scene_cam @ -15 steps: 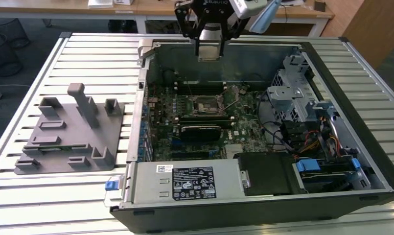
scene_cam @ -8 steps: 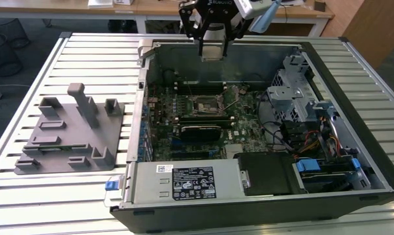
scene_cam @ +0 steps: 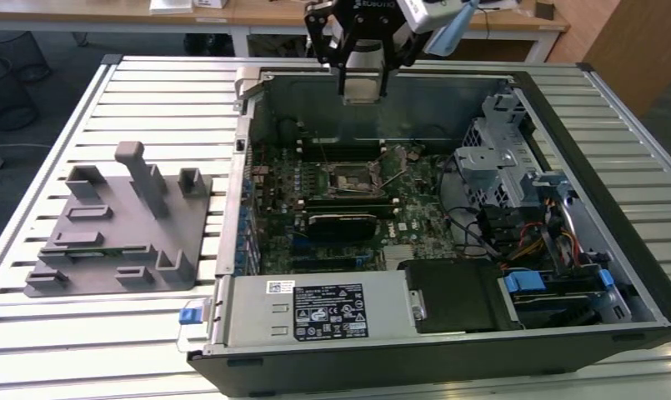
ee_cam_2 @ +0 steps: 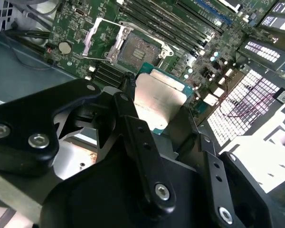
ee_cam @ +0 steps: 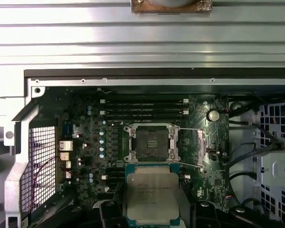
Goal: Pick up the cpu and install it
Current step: 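Place the cpu into insertion slot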
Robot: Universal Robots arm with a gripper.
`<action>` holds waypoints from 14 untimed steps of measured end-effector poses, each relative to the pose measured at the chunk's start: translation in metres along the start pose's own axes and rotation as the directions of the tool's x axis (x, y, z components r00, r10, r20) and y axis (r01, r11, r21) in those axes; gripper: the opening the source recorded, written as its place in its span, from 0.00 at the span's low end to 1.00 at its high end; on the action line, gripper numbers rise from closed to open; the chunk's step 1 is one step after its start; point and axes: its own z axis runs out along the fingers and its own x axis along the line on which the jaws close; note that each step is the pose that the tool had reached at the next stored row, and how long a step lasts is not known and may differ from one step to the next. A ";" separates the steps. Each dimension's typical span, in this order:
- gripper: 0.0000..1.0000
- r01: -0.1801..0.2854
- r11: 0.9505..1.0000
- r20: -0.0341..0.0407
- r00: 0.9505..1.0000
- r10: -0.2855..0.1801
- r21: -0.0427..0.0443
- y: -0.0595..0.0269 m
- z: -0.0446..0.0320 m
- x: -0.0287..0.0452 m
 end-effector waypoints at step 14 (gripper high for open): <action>0.53 -0.202 0.979 0.005 0.979 0.202 0.000 0.0000 0.0008 0.0000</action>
